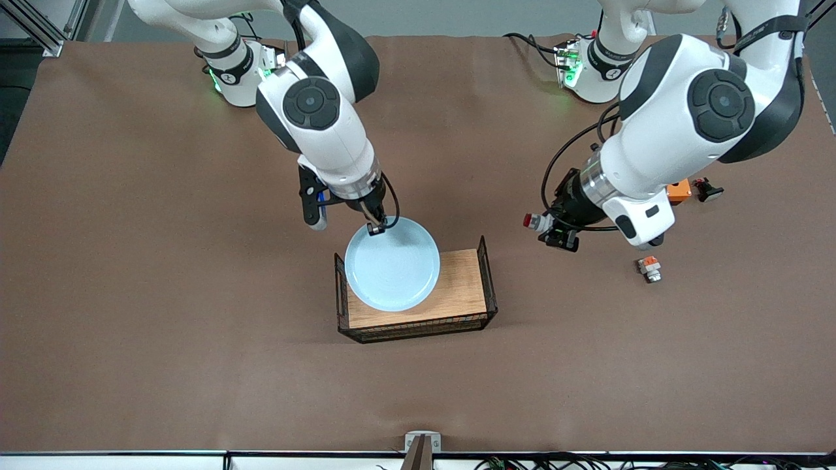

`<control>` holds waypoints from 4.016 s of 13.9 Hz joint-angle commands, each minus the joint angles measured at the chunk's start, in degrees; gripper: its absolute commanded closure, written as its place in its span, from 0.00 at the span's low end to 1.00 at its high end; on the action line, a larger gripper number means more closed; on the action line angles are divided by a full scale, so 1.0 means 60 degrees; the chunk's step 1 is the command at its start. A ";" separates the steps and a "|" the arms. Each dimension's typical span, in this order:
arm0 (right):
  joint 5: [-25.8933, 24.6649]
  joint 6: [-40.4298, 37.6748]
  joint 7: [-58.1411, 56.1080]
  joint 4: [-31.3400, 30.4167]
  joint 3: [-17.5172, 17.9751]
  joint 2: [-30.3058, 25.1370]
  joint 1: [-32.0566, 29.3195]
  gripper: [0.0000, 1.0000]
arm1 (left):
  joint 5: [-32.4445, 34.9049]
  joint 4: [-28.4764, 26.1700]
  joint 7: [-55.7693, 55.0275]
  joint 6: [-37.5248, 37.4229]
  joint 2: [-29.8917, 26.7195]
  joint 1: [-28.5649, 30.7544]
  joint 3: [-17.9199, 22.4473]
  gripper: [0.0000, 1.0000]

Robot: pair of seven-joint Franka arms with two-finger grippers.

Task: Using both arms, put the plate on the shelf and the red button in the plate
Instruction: 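Lower the plate onto the crate while the left gripper carries the button over, then open the right gripper and withdraw it from the plate, then lower the green button onto the plate and open the left gripper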

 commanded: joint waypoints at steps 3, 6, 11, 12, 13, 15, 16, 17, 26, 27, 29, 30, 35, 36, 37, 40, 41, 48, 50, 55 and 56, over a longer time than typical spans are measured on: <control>-0.0358 0.0533 0.0149 0.0326 0.0121 0.0720 -0.0039 0.97 | 0.0149 0.1051 -0.1710 -0.0070 0.0792 -0.0476 0.0170 1.00; -0.0358 0.0679 0.0149 0.0311 0.0121 0.0838 -0.0053 0.97 | 0.0238 0.1051 -0.2063 0.0061 0.0807 -0.0594 0.0184 1.00; -0.0373 0.0900 0.0149 0.0311 0.0121 0.1219 -0.0053 0.88 | 0.0543 0.1182 -0.2707 0.0354 0.1041 -0.0886 0.0272 1.00; -0.0358 0.0885 0.0149 0.0311 0.0121 0.1234 -0.0068 0.79 | 0.0719 0.1313 -0.2913 0.0370 0.1187 -0.1076 0.0330 1.00; -0.0358 0.0885 0.0120 0.0311 0.0121 0.1234 -0.0068 0.64 | 0.0750 0.1518 -0.3045 0.0370 0.1377 -0.1237 0.0447 1.00; -0.0344 0.0870 0.0119 0.0311 0.0121 0.1220 -0.0068 0.24 | 0.0750 0.1681 -0.3265 0.0559 0.1597 -0.1807 0.0870 1.00; -0.0358 0.0856 0.0149 0.0326 0.0121 0.1205 -0.0068 0.03 | 0.0750 0.1681 -0.3353 0.0749 0.1627 -0.2202 0.1250 1.00; -0.0373 0.0798 0.0105 0.0326 0.0121 0.1132 -0.0068 0.00 | 0.0736 0.1681 -0.3369 0.0881 0.1642 -0.2583 0.1616 1.00; -0.0124 -0.2919 -0.2701 0.0282 0.0194 -0.1414 -0.0886 0.00 | 0.0736 0.1841 -0.3720 0.2244 0.2754 -0.4255 0.2630 0.99; 0.0007 -0.3344 -0.3360 0.0282 0.0194 -0.1707 -0.1062 0.00 | 0.0736 0.1929 -0.3706 0.2332 0.2959 -0.4416 0.2732 0.99; 0.0401 -0.3990 -0.4825 0.0253 0.0194 -0.2294 -0.1720 0.00 | 0.0736 0.2018 -0.3691 0.2653 0.3252 -0.4782 0.3025 0.99; 0.0766 -0.4341 -0.5542 0.0238 0.0180 -0.2572 -0.2202 0.00 | 0.0736 0.2018 -0.3691 0.2931 0.3326 -0.4885 0.3070 0.99; 0.0975 -0.5428 -0.9804 -0.0097 0.0150 -0.3598 -0.4166 0.00 | 0.0721 0.2018 -0.3516 0.3825 0.3619 -0.4916 0.3070 0.99; 0.0960 -0.5443 -1.0726 -0.0345 0.0136 -0.3875 -0.4503 0.00 | 0.0721 0.2018 -0.3341 0.4059 0.3692 -0.4916 0.3056 0.99; 0.0946 -0.5414 -1.1619 -0.0609 0.0121 -0.4110 -0.4797 0.00 | 0.0721 0.2018 -0.3166 0.4235 0.3693 -0.4916 0.3027 0.99; 0.0829 -0.5428 -1.3367 -0.0802 0.0107 -0.4332 -0.5443 0.00 | 0.0721 0.2003 -0.2812 0.4763 0.3839 -0.4930 0.3012 0.98; 0.0785 -0.5414 -1.3850 -0.0961 0.0106 -0.4463 -0.5589 0.00 | 0.0721 0.2018 -0.2812 0.4939 0.4028 -0.5017 0.3026 0.98; 0.0228 -0.5326 -1.7791 -0.1417 0.0063 -0.5021 -0.6423 0.00 | 0.0532 0.1989 -0.2944 0.4708 0.4308 -0.5150 0.2968 0.98; 0.0286 -0.5311 -1.8073 -0.1388 0.0077 -0.5035 -0.6717 0.00 | 0.0152 0.1989 -0.2944 0.4327 0.4308 -0.5150 0.2997 0.98; 0.0345 -0.5253 -1.8499 -0.1315 -0.0055 -0.5182 -0.6748 0.00 | 0.0135 0.2003 -0.2944 0.3798 0.4308 -0.5135 0.2982 0.98; 0.0359 -0.5195 -1.8484 -0.1300 -0.0040 -0.5167 -0.6748 0.00 | 0.0135 0.2003 -0.2944 0.3812 0.4308 -0.5135 0.2997 0.98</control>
